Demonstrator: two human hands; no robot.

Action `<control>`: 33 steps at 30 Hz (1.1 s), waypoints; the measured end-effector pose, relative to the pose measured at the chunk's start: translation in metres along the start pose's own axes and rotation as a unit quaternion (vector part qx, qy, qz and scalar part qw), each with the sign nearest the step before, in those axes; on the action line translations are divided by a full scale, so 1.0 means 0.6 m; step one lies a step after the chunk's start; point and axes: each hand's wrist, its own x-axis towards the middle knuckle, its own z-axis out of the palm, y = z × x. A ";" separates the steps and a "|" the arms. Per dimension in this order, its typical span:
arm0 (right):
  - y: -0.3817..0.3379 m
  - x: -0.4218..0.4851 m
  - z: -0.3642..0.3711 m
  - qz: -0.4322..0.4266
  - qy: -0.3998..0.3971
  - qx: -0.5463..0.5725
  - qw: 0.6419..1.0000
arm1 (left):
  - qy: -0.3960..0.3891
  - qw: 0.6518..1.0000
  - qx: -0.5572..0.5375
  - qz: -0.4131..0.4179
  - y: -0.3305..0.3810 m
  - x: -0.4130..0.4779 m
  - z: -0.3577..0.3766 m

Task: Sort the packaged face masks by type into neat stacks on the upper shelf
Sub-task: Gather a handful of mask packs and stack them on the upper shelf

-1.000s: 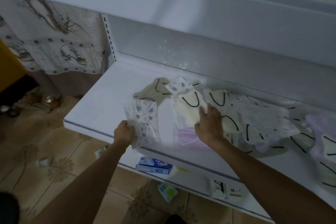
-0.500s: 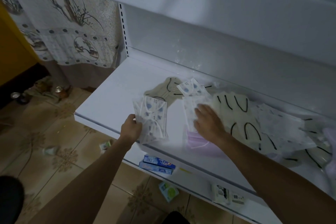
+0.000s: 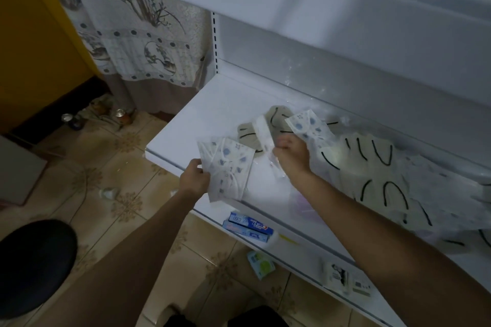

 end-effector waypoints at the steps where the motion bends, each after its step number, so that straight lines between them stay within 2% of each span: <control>1: -0.014 -0.004 0.013 0.034 -0.007 0.106 0.994 | -0.001 1.000 0.002 -0.002 -0.001 0.000 -0.002; 2: -0.021 -0.007 0.028 0.063 -0.008 0.170 0.983 | -0.009 1.000 0.009 0.002 -0.001 0.000 -0.004; 3: -0.022 -0.011 0.039 0.081 -0.014 0.180 0.980 | -0.021 1.000 0.016 0.009 -0.002 0.000 -0.006; 4: -0.019 -0.017 0.047 0.085 -0.025 0.135 0.987 | -0.034 0.999 0.014 0.017 0.000 0.000 -0.006; 6: -0.001 -0.031 0.053 0.064 -0.075 -0.024 0.995 | -0.053 0.998 -0.022 0.017 0.002 0.002 -0.003; 9: 0.035 -0.034 0.044 0.001 -0.153 -0.171 0.973 | -0.028 1.000 0.008 0.006 -0.006 0.013 0.010; 12: 0.063 -0.002 0.005 -0.098 -0.099 -0.300 0.944 | -0.013 0.999 0.047 0.016 -0.023 0.021 0.019; 14: 0.073 0.035 -0.034 -0.128 -0.049 -0.360 0.923 | -0.004 0.999 0.034 0.013 -0.031 0.025 0.016; 18: 0.085 0.111 -0.076 -0.125 -0.033 -0.490 0.862 | -0.001 1.000 0.012 0.021 -0.034 0.038 0.012; 21: 0.084 0.136 -0.074 -0.073 -0.002 -0.566 0.821 | 0.013 1.000 -0.008 0.028 -0.031 0.045 0.011; 23: 0.081 0.136 -0.078 -0.075 0.032 -0.632 0.771 | 0.004 0.999 -0.014 0.033 -0.030 0.042 0.008; 25: 0.077 0.132 -0.083 -0.124 0.041 -0.703 0.699 | 0.004 0.999 -0.021 0.031 -0.033 0.036 0.001; 27: 0.063 0.119 -0.089 -0.148 0.020 -0.734 0.663 | 0.021 0.999 -0.020 0.032 -0.035 0.025 -0.003; 29: 0.040 0.099 -0.082 -0.160 0.020 -0.726 0.669 | 0.029 0.998 -0.042 0.045 -0.036 0.013 -0.003; 31: 0.017 0.062 -0.052 -0.208 0.014 -0.690 0.693 | 0.013 0.994 -0.088 0.056 -0.033 -0.001 0.001; 32: 0.008 0.039 -0.029 -0.241 -0.006 -0.655 0.716 | 0.007 0.992 -0.118 0.048 -0.032 -0.004 0.005; 33: 0.000 0.014 -0.002 -0.258 -0.039 -0.602 0.755 | 0.001 0.987 -0.156 0.025 -0.030 -0.006 0.009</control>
